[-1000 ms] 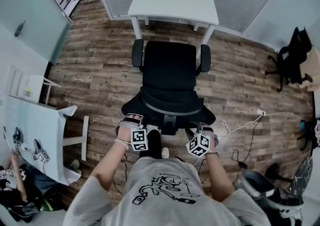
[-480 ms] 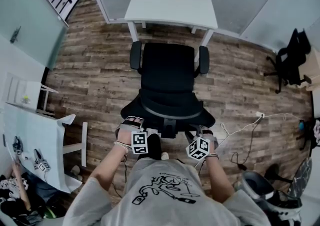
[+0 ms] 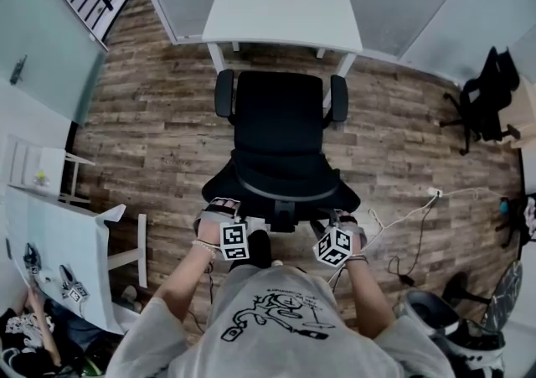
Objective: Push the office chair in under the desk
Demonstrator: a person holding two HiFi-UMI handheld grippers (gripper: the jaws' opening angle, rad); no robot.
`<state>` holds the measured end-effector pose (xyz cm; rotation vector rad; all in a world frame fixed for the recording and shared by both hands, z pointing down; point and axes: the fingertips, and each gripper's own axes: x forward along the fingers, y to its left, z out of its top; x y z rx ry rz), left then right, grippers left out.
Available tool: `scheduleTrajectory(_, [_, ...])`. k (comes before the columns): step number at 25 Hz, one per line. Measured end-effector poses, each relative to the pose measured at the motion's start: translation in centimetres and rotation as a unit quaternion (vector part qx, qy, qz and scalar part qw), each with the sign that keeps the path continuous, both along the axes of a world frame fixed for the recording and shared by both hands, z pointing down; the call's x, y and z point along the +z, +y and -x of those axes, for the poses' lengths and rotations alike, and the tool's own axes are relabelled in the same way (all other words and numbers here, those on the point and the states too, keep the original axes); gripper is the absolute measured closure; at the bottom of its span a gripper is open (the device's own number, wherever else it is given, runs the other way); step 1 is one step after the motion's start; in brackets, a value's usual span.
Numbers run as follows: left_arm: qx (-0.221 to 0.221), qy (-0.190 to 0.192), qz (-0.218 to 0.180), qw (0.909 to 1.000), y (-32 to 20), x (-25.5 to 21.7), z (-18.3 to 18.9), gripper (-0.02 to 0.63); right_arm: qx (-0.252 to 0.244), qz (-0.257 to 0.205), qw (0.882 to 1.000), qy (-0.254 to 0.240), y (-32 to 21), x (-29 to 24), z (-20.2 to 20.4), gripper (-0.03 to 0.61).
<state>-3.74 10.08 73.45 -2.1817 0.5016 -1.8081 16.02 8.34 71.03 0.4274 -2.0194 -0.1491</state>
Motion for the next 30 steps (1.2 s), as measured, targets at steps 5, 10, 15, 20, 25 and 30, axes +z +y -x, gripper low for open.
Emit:
scheduleTrajectory(5, [0.012, -0.007, 0.001, 0.9999, -1.8, 0.0, 0.3, 0.5, 0.008, 0.008, 1.0, 0.001, -1.7, 0.0, 0.3, 0.42])
scheduleTrajectory(10, [0.014, -0.012, 0.002, 0.9998, -3.8, 0.0, 1.3, 0.5, 0.014, 0.013, 1.0, 0.001, -3.6, 0.1, 1.2, 0.42])
scheduleTrajectory(15, [0.017, -0.006, 0.005, 0.9998, -5.7, 0.0, 2.0, 0.499, 0.022, 0.019, 1.0, 0.002, -5.2, 0.3, 1.9, 0.42])
scheduleTrajectory(20, [0.024, -0.009, 0.009, 0.9996, -7.5, 0.0, 2.6, 0.494, 0.029, 0.025, 0.999, 0.003, -6.5, 0.2, 2.6, 0.42])
scheduleTrajectory(25, [-0.005, 0.001, 0.007, 1.0, -9.3, 0.2, 3.4, 0.499, 0.026, 0.024, 0.999, 0.005, -7.9, 0.4, 3.3, 0.42])
scheduleTrajectory(30, [-0.02, 0.003, 0.003, 0.9998, -11.2, 0.3, 4.0, 0.502, 0.028, 0.027, 0.999, 0.012, -9.3, 0.5, 3.9, 0.422])
